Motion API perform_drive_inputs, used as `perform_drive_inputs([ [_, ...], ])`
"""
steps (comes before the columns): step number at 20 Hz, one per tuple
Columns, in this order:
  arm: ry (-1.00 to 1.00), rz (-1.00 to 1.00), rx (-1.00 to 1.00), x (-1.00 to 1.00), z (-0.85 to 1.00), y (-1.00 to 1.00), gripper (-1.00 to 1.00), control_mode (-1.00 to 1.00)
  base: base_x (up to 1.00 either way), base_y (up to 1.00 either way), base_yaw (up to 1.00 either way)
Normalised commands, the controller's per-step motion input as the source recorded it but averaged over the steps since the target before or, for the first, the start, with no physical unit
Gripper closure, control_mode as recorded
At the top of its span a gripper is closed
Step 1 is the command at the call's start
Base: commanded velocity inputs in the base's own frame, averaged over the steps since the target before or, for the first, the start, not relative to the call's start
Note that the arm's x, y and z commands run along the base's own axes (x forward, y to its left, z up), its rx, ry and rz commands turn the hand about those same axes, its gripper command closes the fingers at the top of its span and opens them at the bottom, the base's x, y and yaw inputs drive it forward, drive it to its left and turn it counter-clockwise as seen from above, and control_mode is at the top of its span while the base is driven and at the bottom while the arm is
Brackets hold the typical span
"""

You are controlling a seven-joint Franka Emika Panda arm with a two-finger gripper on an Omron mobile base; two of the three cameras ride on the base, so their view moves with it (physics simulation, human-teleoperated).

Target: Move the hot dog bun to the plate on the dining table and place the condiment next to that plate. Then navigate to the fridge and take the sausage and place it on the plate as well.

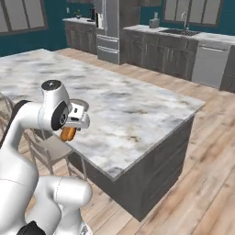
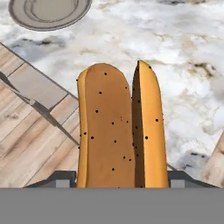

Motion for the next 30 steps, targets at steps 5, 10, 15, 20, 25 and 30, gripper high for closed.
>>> perform_drive_inputs([
  [5, 0.0, 0.0, 0.0, 0.0, 0.0, 0.0, 1.0, 1.0, 0.0, 1.0, -0.5],
  [10, 0.0, 0.0, 0.0, 0.0, 0.0, 0.0, 1.0, 1.0, 0.0, 1.0, -0.49],
  [15, 0.0, 0.0, 0.0, 0.0, 0.0, 0.0, 1.0, 1.0, 0.02, 1.0, -0.46],
  [20, 0.0, 0.0, 0.0, 0.0, 0.0, 0.0, 1.0, 1.0, 0.13, 1.0, -0.43],
  [25, 0.0, 0.0, 0.0, 0.0, 0.0, 0.0, 1.0, 1.0, 0.45, 0.85, -0.28],
  [30, 0.0, 0.0, 0.0, 0.0, 0.0, 0.0, 1.0, 1.0, 0.91, 0.27, -0.16],
])
